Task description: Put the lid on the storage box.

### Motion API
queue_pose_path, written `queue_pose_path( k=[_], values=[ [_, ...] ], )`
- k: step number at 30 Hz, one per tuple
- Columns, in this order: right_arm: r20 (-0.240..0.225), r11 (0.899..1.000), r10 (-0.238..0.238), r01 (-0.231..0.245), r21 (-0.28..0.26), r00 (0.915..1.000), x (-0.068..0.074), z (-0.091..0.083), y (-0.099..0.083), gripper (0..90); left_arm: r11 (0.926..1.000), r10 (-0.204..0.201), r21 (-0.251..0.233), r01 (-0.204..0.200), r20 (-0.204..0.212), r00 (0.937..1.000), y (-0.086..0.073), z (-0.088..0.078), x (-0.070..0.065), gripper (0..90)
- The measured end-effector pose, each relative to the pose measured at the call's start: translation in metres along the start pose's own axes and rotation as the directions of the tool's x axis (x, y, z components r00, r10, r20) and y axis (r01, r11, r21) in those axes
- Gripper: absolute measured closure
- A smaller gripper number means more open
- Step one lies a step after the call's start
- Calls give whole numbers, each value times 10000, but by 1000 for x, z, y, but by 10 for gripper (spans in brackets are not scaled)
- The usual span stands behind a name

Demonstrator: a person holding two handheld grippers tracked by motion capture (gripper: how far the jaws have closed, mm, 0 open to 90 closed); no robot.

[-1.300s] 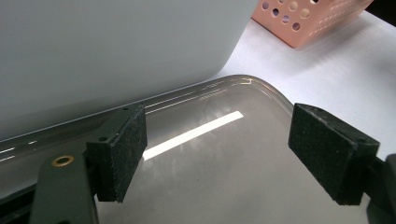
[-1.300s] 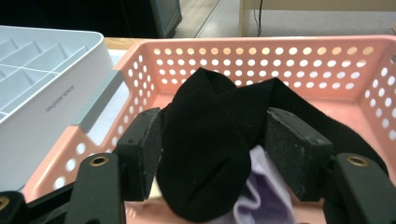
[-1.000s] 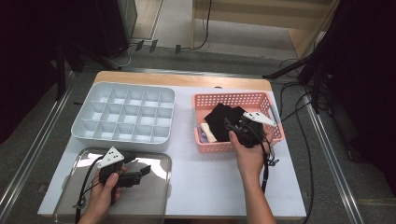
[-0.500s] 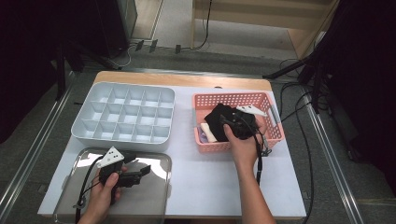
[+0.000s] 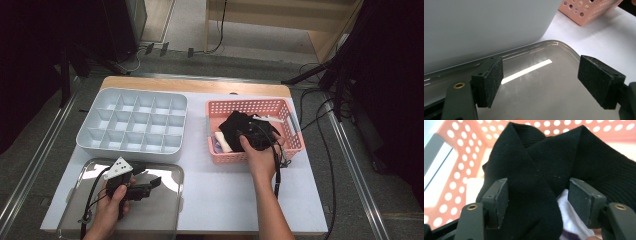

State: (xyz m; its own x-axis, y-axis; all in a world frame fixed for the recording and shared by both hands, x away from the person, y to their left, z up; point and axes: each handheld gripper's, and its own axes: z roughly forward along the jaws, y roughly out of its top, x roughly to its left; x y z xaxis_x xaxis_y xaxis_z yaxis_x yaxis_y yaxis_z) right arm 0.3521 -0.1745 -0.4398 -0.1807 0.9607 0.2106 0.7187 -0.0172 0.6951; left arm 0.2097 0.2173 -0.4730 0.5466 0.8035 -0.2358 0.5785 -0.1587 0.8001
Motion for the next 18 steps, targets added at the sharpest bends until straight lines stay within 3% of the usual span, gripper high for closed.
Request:
queue_pose_path(
  k=[2,5,7,9,12,16,18],
  values=[
    [-33,9999,54,-53,102,10000,-1,2,0,410,10000,-11,2,11,4,10000,0,0,0,218],
    [-801,9997,-75,94,234,9968,0,4,-1,728,10000,-28,5,28,10,10000,0,0,0,218],
    [-1068,9999,-152,152,-8,9942,2,1,0,844,10000,-31,3,31,14,10000,0,0,0,219],
    [-1579,9988,-308,243,-434,9870,6,-5,1,871,10000,-41,2,41,25,10000,0,0,0,220],
    [-1867,9967,-642,534,-619,9803,15,-11,0,875,10000,-12,-3,12,26,10000,0,0,0,223],
    [-1815,9954,-751,627,-729,9805,17,-13,-1,852,10000,-26,-20,26,49,10000,0,0,0,223],
    [-1675,9959,-664,549,-719,9836,16,-12,-1,753,10000,-37,-9,37,48,10000,0,0,0,222]
  ],
)
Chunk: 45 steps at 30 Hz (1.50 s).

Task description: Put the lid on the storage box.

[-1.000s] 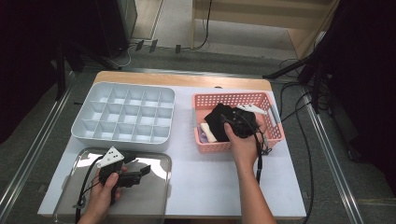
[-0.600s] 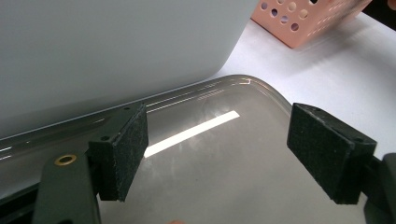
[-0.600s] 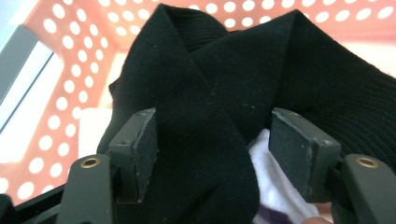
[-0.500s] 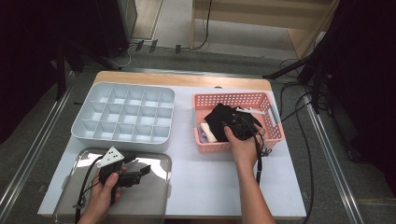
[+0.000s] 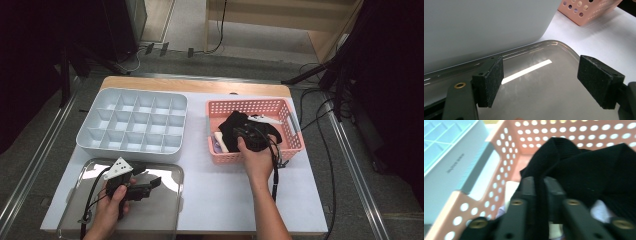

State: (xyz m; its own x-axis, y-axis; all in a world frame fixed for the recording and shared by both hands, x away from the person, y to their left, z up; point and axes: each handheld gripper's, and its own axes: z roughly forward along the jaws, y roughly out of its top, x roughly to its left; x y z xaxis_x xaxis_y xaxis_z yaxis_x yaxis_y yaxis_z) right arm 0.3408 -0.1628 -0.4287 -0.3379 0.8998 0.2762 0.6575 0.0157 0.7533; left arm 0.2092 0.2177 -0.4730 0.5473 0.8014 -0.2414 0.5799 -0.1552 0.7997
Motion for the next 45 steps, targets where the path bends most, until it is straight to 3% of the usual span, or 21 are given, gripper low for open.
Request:
queue_pose_path(
  k=[2,3,4,7,10,12,15,18,20,24,27,31,33,37,40,44,45],
  values=[
    [479,9999,-51,57,-118,9988,-1,1,0,575,10000,-11,-15,11,12,10000,0,0,0,222],
    [1003,9998,-132,148,-153,9949,-1,2,-1,493,10000,-9,-17,9,14,10000,0,0,0,223],
    [1476,9998,-175,192,-102,9889,-1,3,-1,459,10000,-2,4,2,3,10000,0,0,0,222],
    [1552,9997,127,-158,187,9878,-5,10,-1,431,10000,9,31,-9,-3,10000,0,0,0,223],
    [1071,9967,409,-481,656,9934,-4,18,-4,578,10000,-20,21,20,38,10000,0,1,0,223],
    [890,9962,266,-338,805,9957,-1,20,-5,739,10000,-14,6,14,40,10000,0,1,0,223],
    [422,9981,167,-192,594,9990,4,19,-4,869,10000,-23,9,23,80,10000,0,1,1,224],
    [-10,9991,204,-203,380,9998,8,12,0,885,10000,-28,33,27,81,10000,0,0,1,223],
    [127,9996,179,-181,205,9998,10,6,3,887,10000,-23,2,23,78,10000,0,0,1,224],
    [-88,9983,214,-219,-540,9997,9,-7,8,887,10000,-18,-9,18,26,10000,0,0,0,224],
    [-628,9933,15,-87,-1150,9980,9,-15,10,886,10000,2,3,-2,4,10000,0,0,0,224],
    [-1481,9918,-405,218,-1257,9881,14,-16,9,839,10000,-22,14,22,16,10000,0,1,0,225],
    [-1195,9910,-516,360,-1289,9915,13,-14,9,707,10000,-6,-13,6,12,10000,0,0,0,225],
    [-279,9882,125,-166,-1523,9995,-1,-16,10,656,10000,-41,-56,41,79,10000,0,0,1,225],
    [78,9883,518,-501,-1442,9986,-9,-17,9,643,10000,-43,-29,44,88,10000,0,0,1,225],
    [1027,9897,231,-82,-1429,9944,-13,-15,8,580,10000,-51,-39,52,91,9999,0,0,1,225],
    [1266,9898,438,-259,-1398,9910,-14,-15,8,555,10000,-57,-40,57,87,9999,0,0,1,225]
  ],
)
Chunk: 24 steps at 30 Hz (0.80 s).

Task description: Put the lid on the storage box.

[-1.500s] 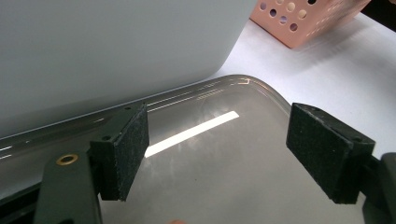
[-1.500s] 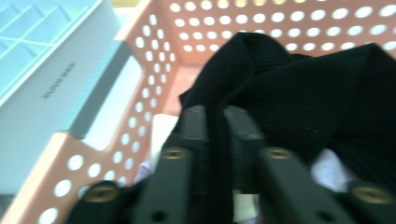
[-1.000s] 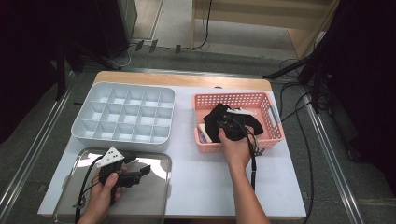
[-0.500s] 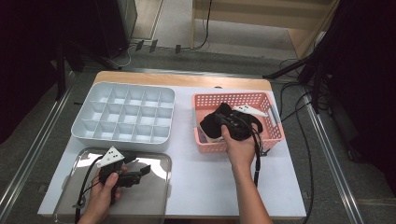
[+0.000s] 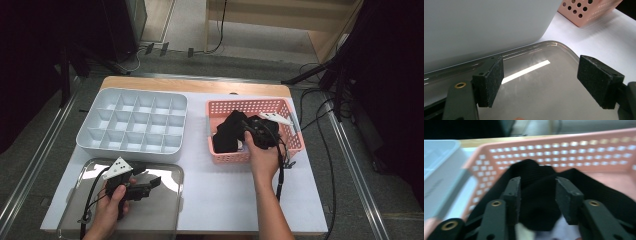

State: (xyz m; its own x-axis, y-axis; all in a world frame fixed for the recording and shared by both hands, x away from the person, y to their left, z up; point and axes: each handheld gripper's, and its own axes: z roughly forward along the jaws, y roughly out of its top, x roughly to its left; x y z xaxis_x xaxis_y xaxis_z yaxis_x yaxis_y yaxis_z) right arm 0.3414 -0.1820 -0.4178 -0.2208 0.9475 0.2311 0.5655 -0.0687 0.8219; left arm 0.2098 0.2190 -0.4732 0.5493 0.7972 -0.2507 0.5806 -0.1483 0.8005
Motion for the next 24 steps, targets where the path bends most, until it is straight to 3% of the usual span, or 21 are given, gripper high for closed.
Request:
queue_pose_path(
  k=[3,9,12,15,18,22,24],
  values=[
    [453,9994,315,-322,149,9985,-9,4,0,514,10000,2,-8,-2,0,10000,0,0,0,225],
    [711,9978,563,-587,322,9959,-26,6,1,472,10000,-66,-47,66,18,10000,0,-1,0,225],
    [643,9967,585,-619,521,9962,-28,8,1,467,10000,-66,-28,66,31,10000,0,-1,0,225],
    [207,9943,573,-589,890,9981,-20,9,1,487,10000,-63,-32,63,27,10000,0,-1,0,226],
    [-699,9917,591,-506,1182,9958,-4,14,-1,506,10000,-48,-17,48,19,10000,0,-1,0,227],
    [-1130,9864,454,-266,1622,9926,15,21,-4,526,10000,-49,-14,49,22,10000,0,-1,0,227],
    [-1003,9772,526,-306,2103,9936,23,25,-5,530,10000,-61,-26,61,24,10000,0,-1,0,227]
  ],
)
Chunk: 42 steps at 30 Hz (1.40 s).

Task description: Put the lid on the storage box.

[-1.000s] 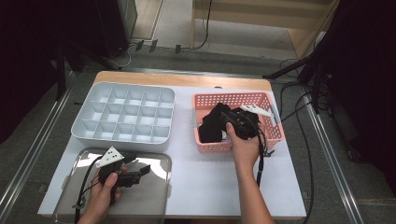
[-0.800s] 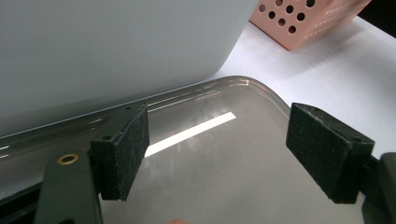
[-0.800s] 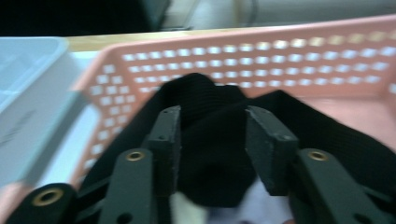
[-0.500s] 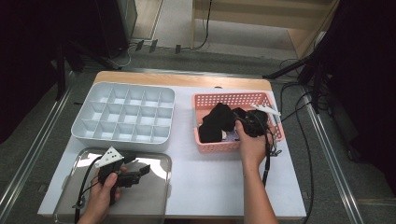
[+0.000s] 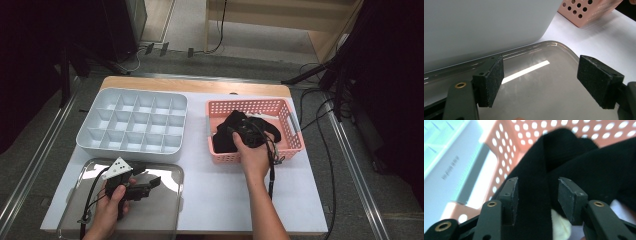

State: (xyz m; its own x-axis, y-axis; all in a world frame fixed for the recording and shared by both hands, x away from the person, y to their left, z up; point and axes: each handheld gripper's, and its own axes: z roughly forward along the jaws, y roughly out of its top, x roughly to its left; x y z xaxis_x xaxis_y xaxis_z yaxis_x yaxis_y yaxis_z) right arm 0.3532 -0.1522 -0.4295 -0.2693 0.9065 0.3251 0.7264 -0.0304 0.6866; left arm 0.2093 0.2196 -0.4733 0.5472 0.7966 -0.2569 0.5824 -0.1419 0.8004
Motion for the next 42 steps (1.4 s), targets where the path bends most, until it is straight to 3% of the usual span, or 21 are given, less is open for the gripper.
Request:
queue_pose_path(
  k=[2,4,7,9,13,18,21,23,25,30,34,37,39,42],
  values=[
    [184,9997,-61,56,251,9998,3,5,-1,563,10000,-4,1,4,9,10000,0,0,0,227],
    [222,9990,-167,157,429,9996,5,8,-3,669,10000,-6,-11,6,-10,10000,0,0,0,227],
    [-193,9981,-260,270,554,9995,8,8,-5,839,10000,-22,-7,22,-10,10000,0,0,0,230],
    [-423,9983,-367,386,444,9984,9,5,-5,884,10000,-26,-11,26,-9,10000,0,0,0,230],
    [-576,9980,-632,631,-29,9963,11,-4,-4,890,10000,-36,-24,36,21,10000,0,0,0,231],
    [-609,9866,-1157,1076,-1224,9914,14,-21,-1,890,10000,-16,-13,16,-18,10000,0,0,0,231],
    [-894,9698,-1646,1446,-1965,9823,17,-31,1,889,10000,-20,-10,20,-27,10000,0,0,0,231],
    [-819,9581,-1946,1715,-2295,9775,21,-37,4,890,10000,-12,-10,12,-31,10000,0,0,0,231],
    [-842,9506,-1922,1642,-2633,9777,23,-44,8,890,10000,-13,-15,13,-31,10000,0,0,0,231],
    [-1035,9338,-2048,1626,-3188,9733,32,-59,20,890,10000,-7,-16,7,-40,10000,0,0,0,231],
    [-1164,9147,-2545,1998,-3513,9601,48,-71,27,889,10000,-24,-47,24,-41,10000,0,0,0,232],
    [-1202,9019,-2696,2068,-3791,9554,59,-82,31,889,9999,-58,-85,58,-28,10000,0,0,0,231],
    [-1137,8999,-2645,2027,-3862,9577,60,-86,31,888,9999,-80,-96,80,-22,10000,0,0,0,231],
    [-941,9046,-2353,1826,-3851,9673,54,-87,29,888,10000,-42,-53,42,-14,10000,0,-1,0,231]
  ],
)
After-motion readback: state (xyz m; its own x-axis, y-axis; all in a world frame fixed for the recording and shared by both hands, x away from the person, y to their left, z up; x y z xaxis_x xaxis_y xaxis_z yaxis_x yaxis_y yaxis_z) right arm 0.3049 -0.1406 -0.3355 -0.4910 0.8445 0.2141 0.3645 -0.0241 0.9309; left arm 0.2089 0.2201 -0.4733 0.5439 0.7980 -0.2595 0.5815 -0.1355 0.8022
